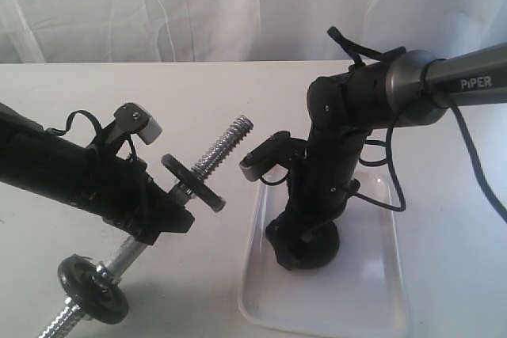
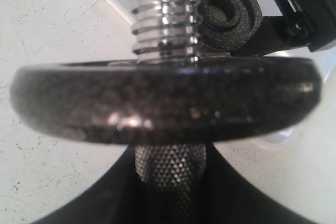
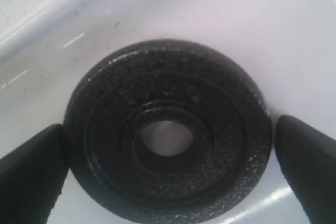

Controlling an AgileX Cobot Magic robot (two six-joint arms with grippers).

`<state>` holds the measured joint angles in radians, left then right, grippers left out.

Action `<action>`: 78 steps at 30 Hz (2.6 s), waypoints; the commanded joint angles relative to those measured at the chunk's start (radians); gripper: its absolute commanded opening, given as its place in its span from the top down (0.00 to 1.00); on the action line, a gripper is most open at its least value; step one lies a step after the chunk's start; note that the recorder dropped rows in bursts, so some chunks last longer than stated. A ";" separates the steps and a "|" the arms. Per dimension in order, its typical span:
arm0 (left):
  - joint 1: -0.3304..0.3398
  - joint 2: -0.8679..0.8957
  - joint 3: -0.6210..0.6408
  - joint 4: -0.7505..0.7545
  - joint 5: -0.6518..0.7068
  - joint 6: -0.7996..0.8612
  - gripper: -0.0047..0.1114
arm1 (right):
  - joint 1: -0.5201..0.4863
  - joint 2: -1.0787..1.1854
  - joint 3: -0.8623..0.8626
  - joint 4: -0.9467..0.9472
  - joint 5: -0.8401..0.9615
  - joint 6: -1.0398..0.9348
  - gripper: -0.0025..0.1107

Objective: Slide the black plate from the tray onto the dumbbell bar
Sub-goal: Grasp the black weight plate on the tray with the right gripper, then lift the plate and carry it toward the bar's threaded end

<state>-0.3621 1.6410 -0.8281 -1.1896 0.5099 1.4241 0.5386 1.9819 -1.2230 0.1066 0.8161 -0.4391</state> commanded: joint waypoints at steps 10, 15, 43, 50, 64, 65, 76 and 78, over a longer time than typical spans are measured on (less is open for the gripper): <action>0.000 -0.047 -0.021 -0.080 0.058 0.027 0.96 | 0.000 0.034 0.012 -0.044 0.031 0.075 0.80; 0.000 -0.047 -0.021 -0.080 0.058 0.030 0.96 | 0.000 0.034 0.012 -0.044 0.041 0.152 0.98; 0.000 -0.047 -0.021 -0.080 0.032 0.067 0.96 | -0.063 -0.145 0.000 0.082 0.165 0.152 0.98; 0.000 -0.047 -0.021 -0.076 0.023 0.072 0.96 | -0.157 -0.187 0.000 0.307 0.217 0.042 0.98; 0.000 -0.047 -0.021 -0.057 0.021 0.077 0.96 | -0.302 -0.271 -0.002 0.654 0.341 -0.164 0.98; 0.000 -0.047 -0.021 -0.057 0.023 0.079 0.96 | -0.316 -0.275 -0.002 0.674 0.351 -0.173 0.98; 0.000 -0.047 -0.021 -0.057 0.059 0.100 0.96 | -0.449 -0.281 -0.002 0.911 0.405 -0.344 0.98; 0.000 -0.047 -0.021 -0.057 0.073 0.100 0.96 | -0.461 -0.281 -0.002 0.946 0.405 -0.366 0.98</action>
<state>-0.3621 1.6410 -0.8281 -1.1776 0.4845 1.4841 0.0991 1.7186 -1.2230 0.9270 1.1962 -0.7442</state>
